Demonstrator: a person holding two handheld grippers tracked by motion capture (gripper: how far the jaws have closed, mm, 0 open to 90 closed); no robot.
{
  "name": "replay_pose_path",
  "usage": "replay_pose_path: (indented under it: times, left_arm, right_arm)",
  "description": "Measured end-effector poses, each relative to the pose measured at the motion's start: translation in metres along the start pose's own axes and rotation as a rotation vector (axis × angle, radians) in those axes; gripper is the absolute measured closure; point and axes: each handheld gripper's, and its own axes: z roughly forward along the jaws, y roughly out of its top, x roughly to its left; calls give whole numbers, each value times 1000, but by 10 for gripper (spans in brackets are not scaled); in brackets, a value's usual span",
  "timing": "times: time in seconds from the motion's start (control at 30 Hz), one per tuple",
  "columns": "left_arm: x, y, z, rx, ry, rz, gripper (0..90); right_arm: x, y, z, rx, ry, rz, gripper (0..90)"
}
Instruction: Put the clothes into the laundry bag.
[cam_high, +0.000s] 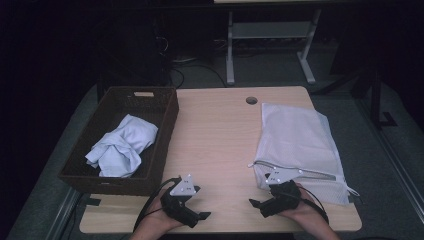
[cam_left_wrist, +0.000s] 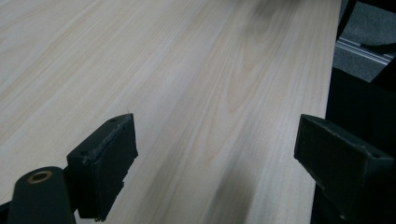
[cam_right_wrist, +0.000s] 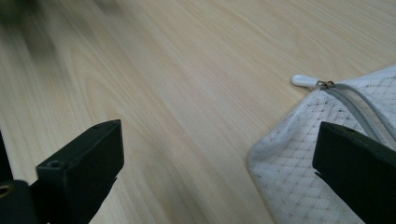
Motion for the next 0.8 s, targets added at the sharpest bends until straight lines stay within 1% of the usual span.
replay_pose_path:
  times: [0.07,0.13,0.2,0.27,0.33,0.4,0.47,0.63,0.8]
  left_arm:
    - [1,3,-3,12,0,9,127]
    - [1,7,-7,15,-4,7,127]
    - [1,11,-11,22,1,13,127]
    - [2,15,-15,27,1,6,127]
    - [3,18,-19,31,0,8,128]
    - [5,22,-23,38,-5,1,131]
    - [8,25,-26,49,-2,9,131]
    - [12,37,-33,71,-4,8,134]
    - [17,51,-45,96,7,22,136]
  right_arm:
    - [0,1,0,-7,-1,1,18]
    - [0,1,0,-9,0,-7,18]
    - [0,0,1,-5,6,-8,18]
    - [1,-1,3,2,12,-7,18]
    - [2,-1,4,3,14,-9,18]
    - [2,0,5,5,11,-11,18]
    - [3,1,6,6,12,-13,18]
    - [4,1,7,9,10,-15,18]
    - [4,1,7,8,10,-16,18]
